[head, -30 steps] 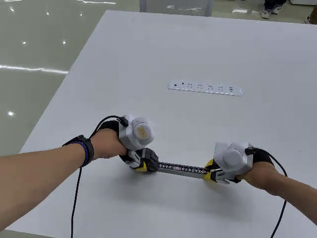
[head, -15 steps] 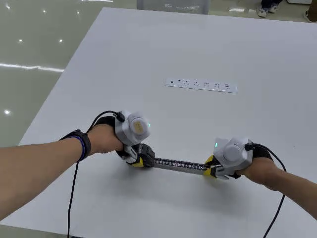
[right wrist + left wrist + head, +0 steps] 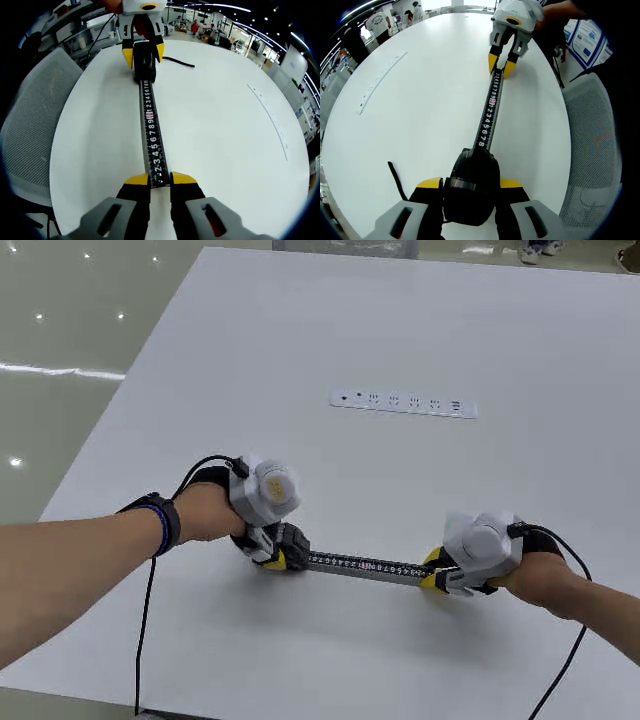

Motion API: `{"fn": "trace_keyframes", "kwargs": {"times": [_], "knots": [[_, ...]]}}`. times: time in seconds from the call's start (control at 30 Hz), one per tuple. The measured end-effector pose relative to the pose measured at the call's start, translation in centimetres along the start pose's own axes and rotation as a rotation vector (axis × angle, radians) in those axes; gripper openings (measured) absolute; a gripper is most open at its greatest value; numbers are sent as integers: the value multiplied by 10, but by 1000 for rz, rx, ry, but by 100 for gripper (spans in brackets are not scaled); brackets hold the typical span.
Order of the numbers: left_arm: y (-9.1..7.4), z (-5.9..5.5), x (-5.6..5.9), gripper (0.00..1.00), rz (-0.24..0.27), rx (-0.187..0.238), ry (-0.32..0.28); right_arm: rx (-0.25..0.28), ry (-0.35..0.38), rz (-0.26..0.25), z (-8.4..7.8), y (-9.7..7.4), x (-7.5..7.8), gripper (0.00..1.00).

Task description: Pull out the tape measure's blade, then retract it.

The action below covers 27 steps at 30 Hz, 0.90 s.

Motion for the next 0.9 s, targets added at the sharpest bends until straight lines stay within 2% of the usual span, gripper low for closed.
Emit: {"fn": "trace_keyframes", "kwargs": {"times": [0.43, 0.9], "knots": [[-1, 2, 0, 37, 0, -10, 0, -8, 7, -1, -13, -13, 1, 13], [-2, 4, -1, 37, 0, -19, -7, -7, 13, -9, -22, -17, 3, 13]]}}
Point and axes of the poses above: the centre of the closed fingertips' face, and the gripper's own axes: y roughly forward along the fingers, x roughly to its right, z roughly out of its top, the point moved 5 cm from there along -y, roughly backward along the fingers, and after that the axes turned 4 degrees about -y, right-handed, at the moved point
